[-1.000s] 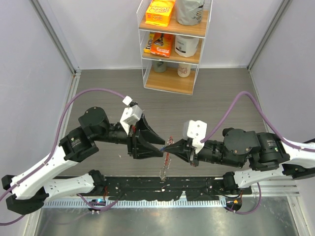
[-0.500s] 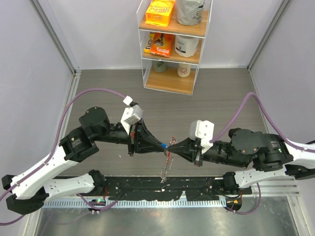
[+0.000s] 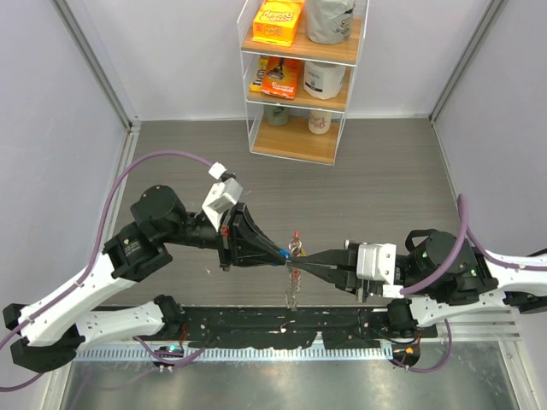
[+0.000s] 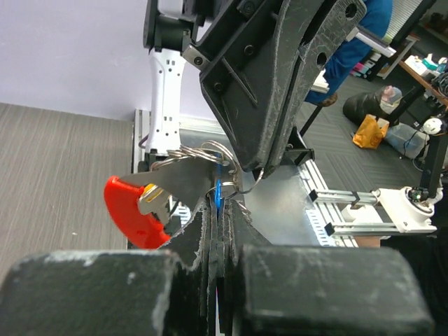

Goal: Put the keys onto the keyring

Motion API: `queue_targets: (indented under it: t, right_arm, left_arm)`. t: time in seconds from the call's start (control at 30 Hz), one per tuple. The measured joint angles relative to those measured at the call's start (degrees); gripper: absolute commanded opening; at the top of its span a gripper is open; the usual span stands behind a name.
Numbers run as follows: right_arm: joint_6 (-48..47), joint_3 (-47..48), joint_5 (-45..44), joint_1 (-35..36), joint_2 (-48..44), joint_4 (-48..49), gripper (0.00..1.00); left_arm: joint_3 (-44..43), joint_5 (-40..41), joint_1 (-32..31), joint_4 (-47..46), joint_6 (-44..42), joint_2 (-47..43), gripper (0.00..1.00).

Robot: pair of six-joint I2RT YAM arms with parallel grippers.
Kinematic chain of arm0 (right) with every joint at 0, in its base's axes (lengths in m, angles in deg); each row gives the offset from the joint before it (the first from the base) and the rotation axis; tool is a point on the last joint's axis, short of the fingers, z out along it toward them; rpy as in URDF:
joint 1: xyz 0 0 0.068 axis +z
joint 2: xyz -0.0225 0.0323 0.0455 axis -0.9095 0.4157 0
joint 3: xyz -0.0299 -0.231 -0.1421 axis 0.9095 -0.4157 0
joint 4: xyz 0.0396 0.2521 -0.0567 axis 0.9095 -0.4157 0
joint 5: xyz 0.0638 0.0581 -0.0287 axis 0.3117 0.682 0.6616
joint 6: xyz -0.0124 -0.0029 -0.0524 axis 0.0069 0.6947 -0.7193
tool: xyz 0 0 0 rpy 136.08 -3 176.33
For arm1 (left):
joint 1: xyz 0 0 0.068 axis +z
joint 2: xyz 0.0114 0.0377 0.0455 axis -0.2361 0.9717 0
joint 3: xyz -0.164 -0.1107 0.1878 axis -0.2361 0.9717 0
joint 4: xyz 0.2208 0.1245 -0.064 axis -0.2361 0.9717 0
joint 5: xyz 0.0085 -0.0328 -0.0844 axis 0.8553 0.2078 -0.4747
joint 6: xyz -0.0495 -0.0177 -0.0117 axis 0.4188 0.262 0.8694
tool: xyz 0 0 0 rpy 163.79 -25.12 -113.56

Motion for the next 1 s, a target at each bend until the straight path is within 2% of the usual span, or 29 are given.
queue_targets:
  t: [0.4, 0.67, 0.8, 0.93, 1.0]
  right_arm:
    - [-12.87, -7.39, 8.07, 0.0, -0.76, 18.16, 0.06]
    - [-16.13, -16.04, 10.1, 0.02, -1.03, 36.87, 0.06]
    - [-17.05, -17.38, 10.4, 0.0, -0.04, 43.3, 0.05]
    - [-17.86, -17.38, 11.8, -0.22, 1.09, 47.08, 0.05]
    - [-18.23, -17.38, 12.37, -0.33, 1.4, 47.87, 0.05]
  left_arm:
    - [0.87, -4.37, 0.02, -7.87, 4.04, -0.39, 0.0]
    - [1.55, -7.23, 0.09, -15.23, 8.83, 0.92, 0.0]
    - [1.49, -8.24, 0.2, -19.21, 11.21, 2.25, 0.0]
    - [0.87, -8.61, 0.24, -21.49, 12.33, 3.06, 0.04]
    - [0.79, -8.81, 0.24, -21.92, 12.74, 3.15, 0.14]
